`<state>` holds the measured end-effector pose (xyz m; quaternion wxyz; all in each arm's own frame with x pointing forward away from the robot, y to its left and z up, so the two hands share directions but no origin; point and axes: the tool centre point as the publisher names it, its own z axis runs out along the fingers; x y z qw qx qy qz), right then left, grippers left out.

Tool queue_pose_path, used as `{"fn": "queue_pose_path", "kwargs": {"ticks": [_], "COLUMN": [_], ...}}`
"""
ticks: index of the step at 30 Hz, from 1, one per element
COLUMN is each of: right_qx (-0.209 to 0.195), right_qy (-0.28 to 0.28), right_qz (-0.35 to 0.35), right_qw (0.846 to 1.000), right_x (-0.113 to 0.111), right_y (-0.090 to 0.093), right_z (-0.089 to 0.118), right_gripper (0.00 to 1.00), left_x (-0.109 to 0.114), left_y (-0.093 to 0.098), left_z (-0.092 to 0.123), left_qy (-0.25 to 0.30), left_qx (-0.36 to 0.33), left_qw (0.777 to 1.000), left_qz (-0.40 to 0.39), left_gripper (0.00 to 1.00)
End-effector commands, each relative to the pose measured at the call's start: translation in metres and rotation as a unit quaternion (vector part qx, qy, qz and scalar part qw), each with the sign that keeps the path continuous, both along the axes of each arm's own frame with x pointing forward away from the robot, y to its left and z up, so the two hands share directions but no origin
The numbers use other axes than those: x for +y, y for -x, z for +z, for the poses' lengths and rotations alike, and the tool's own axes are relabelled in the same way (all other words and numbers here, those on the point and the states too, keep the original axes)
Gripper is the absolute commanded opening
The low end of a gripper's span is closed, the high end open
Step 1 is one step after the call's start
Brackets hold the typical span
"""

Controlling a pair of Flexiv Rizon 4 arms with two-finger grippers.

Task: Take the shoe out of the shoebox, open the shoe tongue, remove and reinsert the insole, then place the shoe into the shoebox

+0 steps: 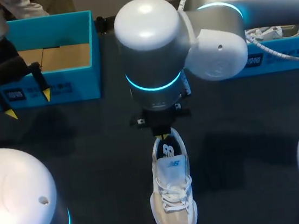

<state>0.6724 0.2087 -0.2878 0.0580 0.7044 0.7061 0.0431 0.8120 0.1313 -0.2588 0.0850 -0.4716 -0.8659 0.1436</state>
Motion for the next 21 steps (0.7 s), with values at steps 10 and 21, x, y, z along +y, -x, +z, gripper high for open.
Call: {"fn": "queue_pose_path", "kwargs": {"ticks": [10, 21], "right_qx": [-0.033, -0.053], "right_qy": [0.045, 0.075], "right_qz": [-0.078, -0.099], "right_qw": [0.995, 0.991], "right_x": [-0.005, -0.011], "right_y": [-0.001, -0.008], "right_z": [-0.042, -0.067], "right_gripper": [0.0, 0.0], "left_x": [-0.007, 0.005], "left_y": [-0.017, -0.035], "left_z": [0.0, 0.002], "left_qy": [0.0, -0.004], "left_qx": [-0.009, 0.0], "left_qw": [1.0, 1.0], "left_qz": [0.006, 0.026], "left_gripper": [1.0, 1.0]}}
